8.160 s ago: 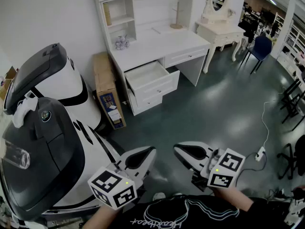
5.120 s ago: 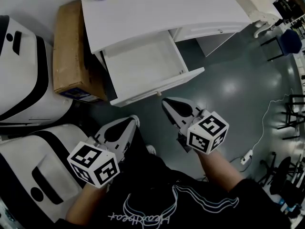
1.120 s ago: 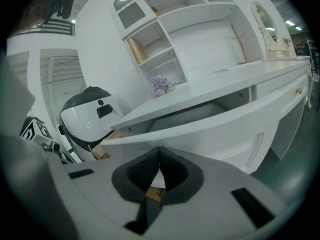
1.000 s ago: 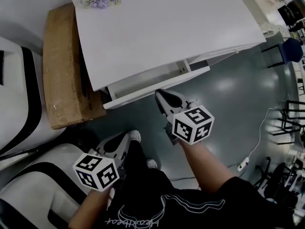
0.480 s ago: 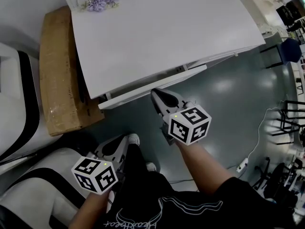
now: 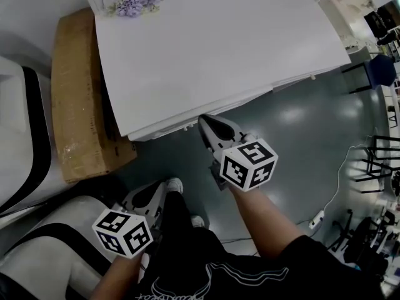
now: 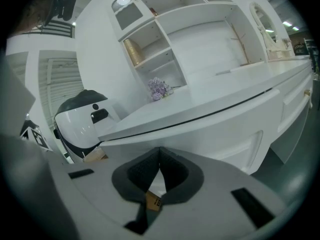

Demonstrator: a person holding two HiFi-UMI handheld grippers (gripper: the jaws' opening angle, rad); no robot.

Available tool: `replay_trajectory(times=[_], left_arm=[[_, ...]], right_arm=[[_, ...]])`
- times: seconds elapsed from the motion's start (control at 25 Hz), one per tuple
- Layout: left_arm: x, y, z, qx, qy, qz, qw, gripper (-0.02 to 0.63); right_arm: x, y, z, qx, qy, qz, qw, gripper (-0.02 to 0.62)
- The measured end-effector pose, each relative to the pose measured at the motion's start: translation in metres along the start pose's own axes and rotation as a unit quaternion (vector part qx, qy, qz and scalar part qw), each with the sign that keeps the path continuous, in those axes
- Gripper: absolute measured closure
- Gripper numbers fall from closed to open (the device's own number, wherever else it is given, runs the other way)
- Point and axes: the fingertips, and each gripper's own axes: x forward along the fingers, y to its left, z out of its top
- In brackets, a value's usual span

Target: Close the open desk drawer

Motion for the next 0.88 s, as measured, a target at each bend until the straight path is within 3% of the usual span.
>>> replay_trajectory(times=[0.64, 0.88], left_arm=[[0.000, -0.005, 0.004, 0.012, -0.016, -0.002, 0.9998, 0.601], [-0.018, -0.021, 0.010, 0.027, -0.042, 0.001, 0.9988, 0.601]], right_arm=[[-0.008, -0.002, 0.007, -0.002, -0.011, -0.011, 1.000, 0.589], [-0.038, 0.024, 0.013, -0.028, -0.017, 0.015, 0.999, 0.589]])
